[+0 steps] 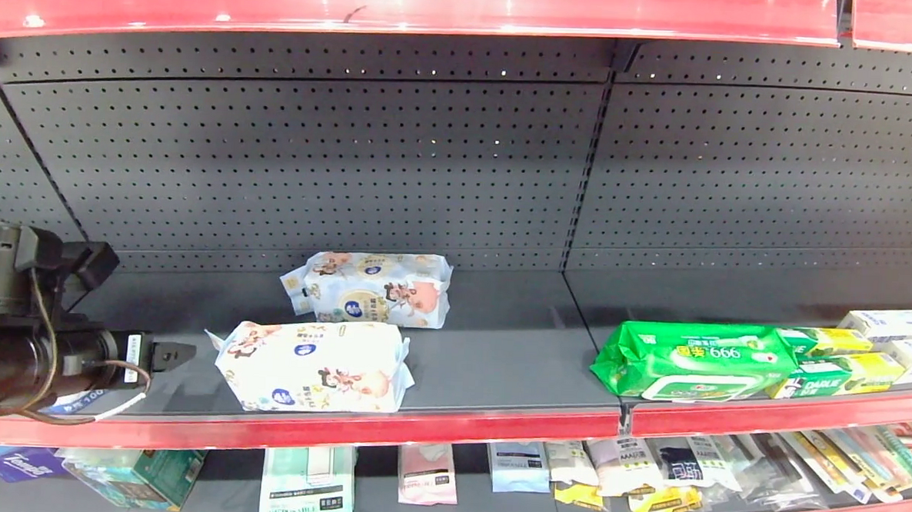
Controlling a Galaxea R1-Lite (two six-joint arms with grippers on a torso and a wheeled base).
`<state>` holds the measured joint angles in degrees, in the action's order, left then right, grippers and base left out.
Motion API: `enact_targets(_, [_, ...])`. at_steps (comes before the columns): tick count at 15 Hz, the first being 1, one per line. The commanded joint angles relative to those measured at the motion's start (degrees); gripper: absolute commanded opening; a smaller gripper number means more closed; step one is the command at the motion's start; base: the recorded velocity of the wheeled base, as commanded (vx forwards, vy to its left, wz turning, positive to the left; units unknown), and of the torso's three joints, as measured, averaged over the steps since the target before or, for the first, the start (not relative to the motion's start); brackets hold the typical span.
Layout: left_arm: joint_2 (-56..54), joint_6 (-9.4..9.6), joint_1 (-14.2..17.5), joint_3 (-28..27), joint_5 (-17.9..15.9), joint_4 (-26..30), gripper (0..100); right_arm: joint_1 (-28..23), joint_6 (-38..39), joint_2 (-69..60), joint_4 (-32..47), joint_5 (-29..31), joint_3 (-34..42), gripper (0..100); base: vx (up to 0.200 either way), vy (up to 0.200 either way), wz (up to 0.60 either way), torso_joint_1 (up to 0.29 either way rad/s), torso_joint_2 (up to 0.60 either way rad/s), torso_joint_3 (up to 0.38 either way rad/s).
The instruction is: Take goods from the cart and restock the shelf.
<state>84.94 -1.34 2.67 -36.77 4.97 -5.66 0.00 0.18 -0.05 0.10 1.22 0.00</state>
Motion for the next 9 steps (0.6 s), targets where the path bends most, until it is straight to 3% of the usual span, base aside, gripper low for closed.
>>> enact_targets(1, [2.4, 0.2, 0.2, -0.9, 0.0, 0.0, 100, 0.0, 0.1, 0.0, 0.0, 0.0, 0.0, 100, 0.0, 0.0, 0.0, 0.0, 0.0, 0.0])
enact_targets(4, [5.4, 0.29, 2.3, -0.9, 0.0, -0.1, 100, 0.0, 0.0, 0.0, 0.0, 0.0, -0.1, 100, 0.0, 0.0, 0.0, 0.0, 0.0, 0.0])
enact_targets(9, [9.2, 0.11, 2.6, -2.3, -0.1, -0.2, 100, 0.0, 0.0, 0.0, 0.0, 0.0, 0.0, 100, 0.0, 0.0, 0.0, 0.0, 0.0, 0.0])
